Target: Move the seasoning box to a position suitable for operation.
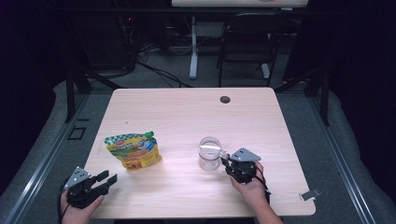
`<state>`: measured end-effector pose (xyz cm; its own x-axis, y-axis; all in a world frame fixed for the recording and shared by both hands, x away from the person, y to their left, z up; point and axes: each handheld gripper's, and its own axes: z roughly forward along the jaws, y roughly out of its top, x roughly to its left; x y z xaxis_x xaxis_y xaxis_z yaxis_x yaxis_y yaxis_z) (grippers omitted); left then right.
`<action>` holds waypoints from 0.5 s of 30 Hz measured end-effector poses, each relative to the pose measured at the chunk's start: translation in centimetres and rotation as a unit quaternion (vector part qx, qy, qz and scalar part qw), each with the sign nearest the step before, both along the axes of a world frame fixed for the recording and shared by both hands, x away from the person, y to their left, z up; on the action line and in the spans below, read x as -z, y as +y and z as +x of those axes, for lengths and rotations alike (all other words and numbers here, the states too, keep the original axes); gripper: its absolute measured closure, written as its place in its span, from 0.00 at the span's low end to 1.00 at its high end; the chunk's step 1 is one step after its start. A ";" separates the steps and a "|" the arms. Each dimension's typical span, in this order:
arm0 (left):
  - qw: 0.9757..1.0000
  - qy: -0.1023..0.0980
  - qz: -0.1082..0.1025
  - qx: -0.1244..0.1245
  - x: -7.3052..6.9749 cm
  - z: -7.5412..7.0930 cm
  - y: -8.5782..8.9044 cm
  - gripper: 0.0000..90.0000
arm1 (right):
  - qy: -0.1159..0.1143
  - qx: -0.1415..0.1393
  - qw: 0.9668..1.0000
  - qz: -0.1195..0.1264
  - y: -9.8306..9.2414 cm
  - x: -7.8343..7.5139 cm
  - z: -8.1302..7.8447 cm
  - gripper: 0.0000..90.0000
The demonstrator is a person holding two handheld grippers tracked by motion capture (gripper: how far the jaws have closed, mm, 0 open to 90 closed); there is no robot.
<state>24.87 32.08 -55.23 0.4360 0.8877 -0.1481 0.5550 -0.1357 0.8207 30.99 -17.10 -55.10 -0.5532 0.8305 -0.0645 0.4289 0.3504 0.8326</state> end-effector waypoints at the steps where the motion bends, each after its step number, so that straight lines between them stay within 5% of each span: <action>1: 1.000 -0.002 -0.001 0.002 0.0 0.1 -0.1 0.62 | 0.001 -0.002 1.000 -0.001 0.0 0.0 -0.1 0.82; 11: 1.000 -0.011 0.011 0.022 -0.4 0.1 -1.0 0.62 | 0.000 -0.032 0.999 -0.006 -0.3 -0.2 -1.2 0.82; 15: 0.999 -0.012 0.022 0.034 -0.4 0.2 -1.6 0.63 | 0.004 -0.067 0.998 -0.005 -0.4 -0.3 -2.2 0.82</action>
<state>25.09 30.43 -54.86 0.4992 0.8609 -0.0980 0.5239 -0.2098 0.8256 28.82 -17.52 -54.75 -0.6597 0.7485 -0.0674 0.3843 0.4130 0.8257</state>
